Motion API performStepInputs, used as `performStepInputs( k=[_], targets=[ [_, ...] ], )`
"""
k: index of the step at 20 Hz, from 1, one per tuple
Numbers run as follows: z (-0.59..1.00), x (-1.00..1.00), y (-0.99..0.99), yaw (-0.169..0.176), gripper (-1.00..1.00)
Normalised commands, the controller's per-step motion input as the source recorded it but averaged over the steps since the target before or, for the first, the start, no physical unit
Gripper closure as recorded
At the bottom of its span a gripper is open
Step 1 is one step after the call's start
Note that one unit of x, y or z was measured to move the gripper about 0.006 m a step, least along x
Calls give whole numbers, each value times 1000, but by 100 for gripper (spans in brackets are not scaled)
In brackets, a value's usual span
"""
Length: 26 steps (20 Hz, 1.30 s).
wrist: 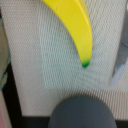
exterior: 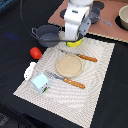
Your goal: Interact with the objects in diverse but meaningful ways.
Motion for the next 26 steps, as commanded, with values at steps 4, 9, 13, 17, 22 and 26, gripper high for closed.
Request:
performStepInputs(
  k=[4, 9, 13, 17, 22, 26],
  targets=[
    [399, -660, -1, -24, -100],
    [173, -649, -248, 0, -100],
    [61, -451, -645, 0, -100],
    [-73, -605, -661, 7, -100],
    [-262, -652, -557, 36, -100],
    [-304, -726, -110, 70, -100]
  ],
)
